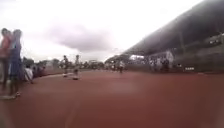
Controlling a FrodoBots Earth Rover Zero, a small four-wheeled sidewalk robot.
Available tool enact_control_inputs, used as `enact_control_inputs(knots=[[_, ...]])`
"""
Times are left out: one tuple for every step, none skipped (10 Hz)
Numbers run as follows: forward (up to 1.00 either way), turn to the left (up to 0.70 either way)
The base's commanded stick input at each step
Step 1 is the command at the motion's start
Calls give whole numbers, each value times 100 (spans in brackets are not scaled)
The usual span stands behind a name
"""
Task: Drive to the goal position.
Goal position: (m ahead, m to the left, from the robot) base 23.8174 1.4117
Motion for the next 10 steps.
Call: enact_control_inputs(knots=[[50, 2], [50, 2], [50, 2], [50, 2], [50, 2], [50, 2], [50, 2], [50, 2], [50, 2], [50, 2]])
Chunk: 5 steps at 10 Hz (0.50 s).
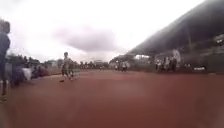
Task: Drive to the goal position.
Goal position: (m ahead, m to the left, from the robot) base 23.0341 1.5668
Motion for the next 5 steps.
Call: enact_control_inputs(knots=[[50, 2], [50, 2], [50, 2], [50, 2], [50, 2]])
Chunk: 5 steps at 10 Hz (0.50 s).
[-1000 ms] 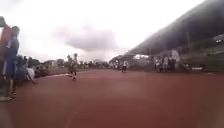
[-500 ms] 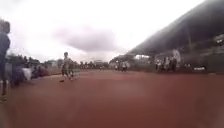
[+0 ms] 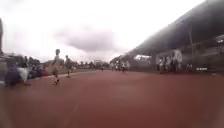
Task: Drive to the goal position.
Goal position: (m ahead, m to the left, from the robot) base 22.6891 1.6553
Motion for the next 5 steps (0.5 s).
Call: enact_control_inputs(knots=[[50, 2], [50, 2], [50, 2], [50, 2], [50, 2]])
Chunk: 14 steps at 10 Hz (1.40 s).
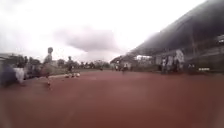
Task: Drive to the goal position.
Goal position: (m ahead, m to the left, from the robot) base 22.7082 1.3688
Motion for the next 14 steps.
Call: enact_control_inputs(knots=[[50, 2], [50, 2], [50, 2], [50, 2], [50, 2], [50, 2], [50, 2], [50, 2], [50, 2], [50, 2], [50, 2], [50, 2], [50, 2], [50, 2]])
